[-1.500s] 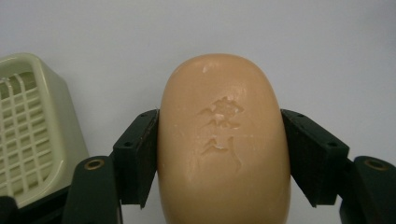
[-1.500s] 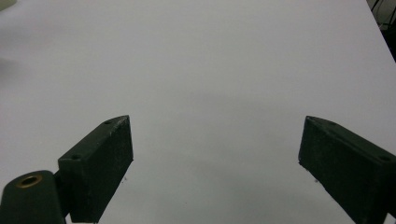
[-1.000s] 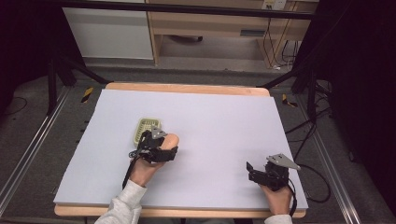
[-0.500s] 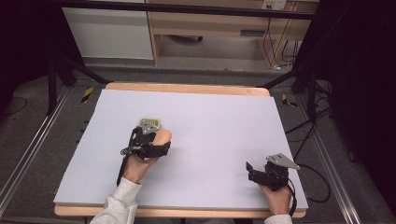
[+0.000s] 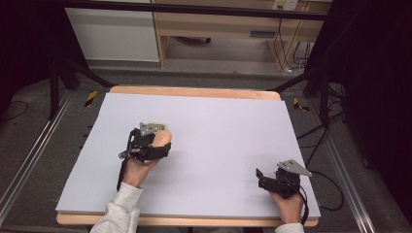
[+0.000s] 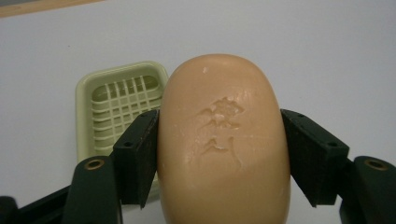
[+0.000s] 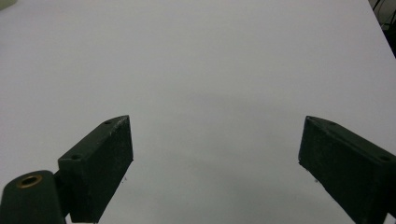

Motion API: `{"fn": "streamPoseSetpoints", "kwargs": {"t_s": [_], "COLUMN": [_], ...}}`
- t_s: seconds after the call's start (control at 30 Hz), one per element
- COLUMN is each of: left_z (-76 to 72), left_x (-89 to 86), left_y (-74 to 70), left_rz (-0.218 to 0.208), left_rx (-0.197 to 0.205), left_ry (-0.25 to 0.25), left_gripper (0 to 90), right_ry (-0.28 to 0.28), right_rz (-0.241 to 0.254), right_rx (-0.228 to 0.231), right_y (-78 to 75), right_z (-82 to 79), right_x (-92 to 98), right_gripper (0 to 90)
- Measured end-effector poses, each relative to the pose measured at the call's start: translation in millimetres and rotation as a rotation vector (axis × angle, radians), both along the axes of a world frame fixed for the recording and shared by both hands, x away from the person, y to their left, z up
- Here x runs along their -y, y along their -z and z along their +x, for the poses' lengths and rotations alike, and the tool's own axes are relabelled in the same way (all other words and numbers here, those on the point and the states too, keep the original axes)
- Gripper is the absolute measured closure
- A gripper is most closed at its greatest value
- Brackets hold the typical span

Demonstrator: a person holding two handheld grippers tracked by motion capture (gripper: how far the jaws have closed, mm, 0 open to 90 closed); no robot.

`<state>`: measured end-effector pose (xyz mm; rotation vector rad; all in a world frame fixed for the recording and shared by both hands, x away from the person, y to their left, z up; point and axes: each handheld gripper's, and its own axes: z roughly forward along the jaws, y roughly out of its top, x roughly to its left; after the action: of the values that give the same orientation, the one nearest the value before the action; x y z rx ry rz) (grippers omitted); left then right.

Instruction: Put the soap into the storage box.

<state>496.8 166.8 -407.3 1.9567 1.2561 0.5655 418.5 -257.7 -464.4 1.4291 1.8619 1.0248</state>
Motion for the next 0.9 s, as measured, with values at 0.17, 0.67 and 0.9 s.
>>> {"fn": "streamPoseSetpoints", "kwargs": {"t_s": [0.17,0.67,0.9], "left_z": [3.1,20.4,29.3], "left_x": [-3.6,-15.3,-17.8], "left_y": [-0.1,3.1,7.4], "left_rz": [0.001,0.015,0.021], "left_rx": [0.003,-0.009,-0.020], "left_ry": [-0.016,-0.061,-0.075], "left_gripper": [31.5,31.5,31.5], "right_ry": [-0.001,-0.002,-0.002], "right_rz": [0.001,0.000,-0.002], "right_rx": [0.000,0.000,0.000], "right_y": [-0.1,0.3,0.5], "right_z": [0.0,0.6,1.1], "right_x": [-0.2,-0.4,-0.3], "right_gripper": [10.3,10.2,10.1]}}
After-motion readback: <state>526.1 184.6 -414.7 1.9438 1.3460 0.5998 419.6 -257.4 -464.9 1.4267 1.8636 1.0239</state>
